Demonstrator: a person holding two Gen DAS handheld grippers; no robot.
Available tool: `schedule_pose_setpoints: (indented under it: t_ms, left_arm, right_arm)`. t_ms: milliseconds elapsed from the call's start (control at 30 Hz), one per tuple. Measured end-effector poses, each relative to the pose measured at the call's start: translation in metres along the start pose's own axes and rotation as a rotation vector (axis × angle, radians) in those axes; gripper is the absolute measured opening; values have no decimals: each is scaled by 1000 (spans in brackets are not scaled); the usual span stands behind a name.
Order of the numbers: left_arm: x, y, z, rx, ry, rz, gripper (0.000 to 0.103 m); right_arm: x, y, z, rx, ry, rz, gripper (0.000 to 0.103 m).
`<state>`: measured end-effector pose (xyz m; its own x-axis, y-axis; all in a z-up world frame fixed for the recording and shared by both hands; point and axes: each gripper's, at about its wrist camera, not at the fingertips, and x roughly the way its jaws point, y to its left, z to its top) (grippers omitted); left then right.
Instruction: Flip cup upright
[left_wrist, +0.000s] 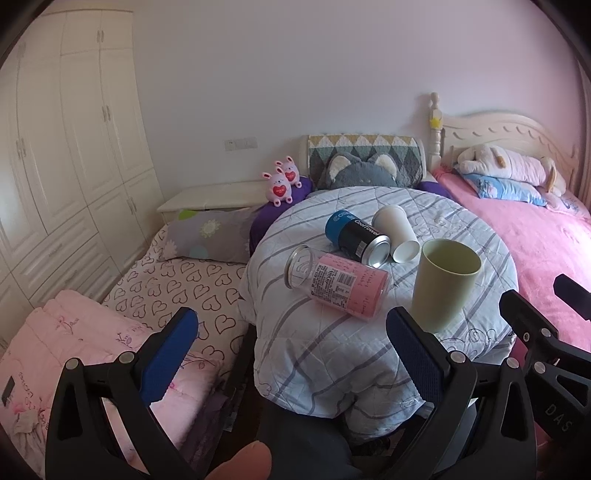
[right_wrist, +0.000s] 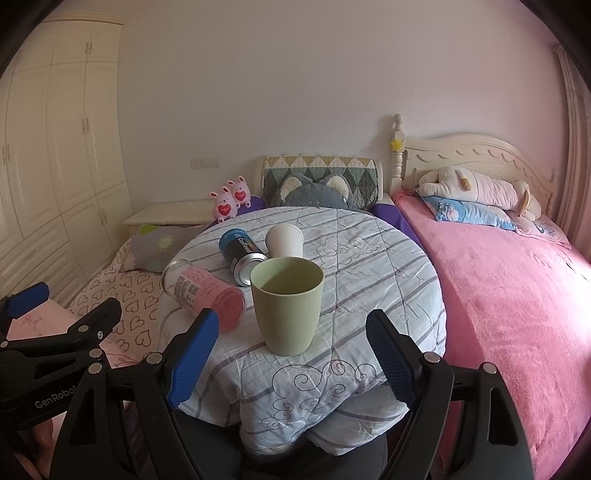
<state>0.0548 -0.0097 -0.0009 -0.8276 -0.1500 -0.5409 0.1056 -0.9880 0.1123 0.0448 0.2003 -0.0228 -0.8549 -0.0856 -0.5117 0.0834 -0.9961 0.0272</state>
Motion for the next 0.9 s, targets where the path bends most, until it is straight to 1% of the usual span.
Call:
schedule_pose_setpoints:
  t_ms: [233, 500, 900]
  left_arm:
    - [-1, 1, 4, 1, -5, 14, 103]
    - [3, 3, 4, -3, 13, -5, 103]
    - [4, 3, 3, -20, 13, -15, 103]
  right_arm:
    - [0, 0, 0, 1, 5, 3, 83]
    - [1, -1, -1, 2, 12, 5, 83]
    - [2, -2, 0, 1, 15, 4, 83]
